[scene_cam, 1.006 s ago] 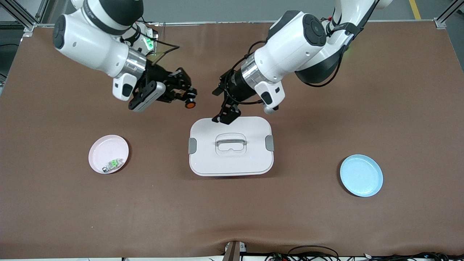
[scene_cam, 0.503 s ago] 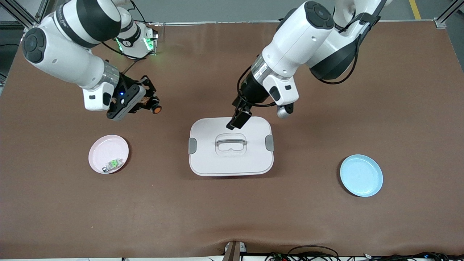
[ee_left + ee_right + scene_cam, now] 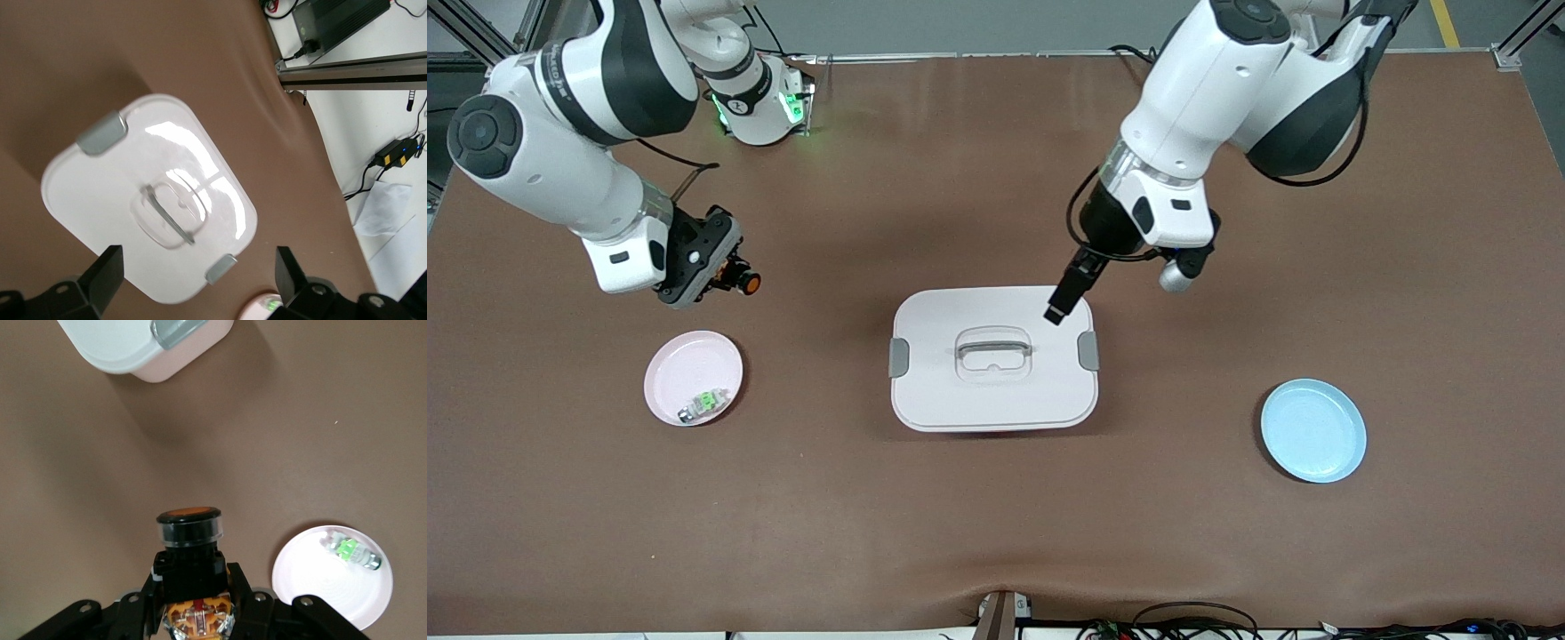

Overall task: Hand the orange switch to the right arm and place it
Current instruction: 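Open the left gripper and withdraw it while the right gripper holds, then carry the switch with the right gripper down onto the white plate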

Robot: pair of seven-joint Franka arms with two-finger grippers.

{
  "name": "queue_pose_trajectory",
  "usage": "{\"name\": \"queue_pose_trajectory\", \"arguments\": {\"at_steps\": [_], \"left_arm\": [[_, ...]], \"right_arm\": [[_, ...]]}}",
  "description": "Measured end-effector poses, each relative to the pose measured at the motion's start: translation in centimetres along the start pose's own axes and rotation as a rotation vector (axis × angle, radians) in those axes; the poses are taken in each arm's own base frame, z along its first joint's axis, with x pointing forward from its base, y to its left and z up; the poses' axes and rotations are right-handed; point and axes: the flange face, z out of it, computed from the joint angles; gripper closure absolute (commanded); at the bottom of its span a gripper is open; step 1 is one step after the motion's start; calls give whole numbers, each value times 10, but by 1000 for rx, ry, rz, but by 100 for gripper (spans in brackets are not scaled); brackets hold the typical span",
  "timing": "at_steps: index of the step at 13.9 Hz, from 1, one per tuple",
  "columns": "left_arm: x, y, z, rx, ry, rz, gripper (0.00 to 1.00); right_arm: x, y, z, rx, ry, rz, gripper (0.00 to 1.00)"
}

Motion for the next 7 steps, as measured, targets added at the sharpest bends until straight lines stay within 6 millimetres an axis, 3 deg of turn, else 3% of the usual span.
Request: {"name": "queue_pose_trajectory", "arguments": {"at_steps": [2, 7], "left_arm": [[16, -13, -4, 22, 26, 124, 0], [59, -39, -15, 150, 41, 381, 0]], "right_arm": [[-24, 10, 20, -30, 14, -81, 100], [-108, 45, 70, -127, 28, -284, 100]]}}
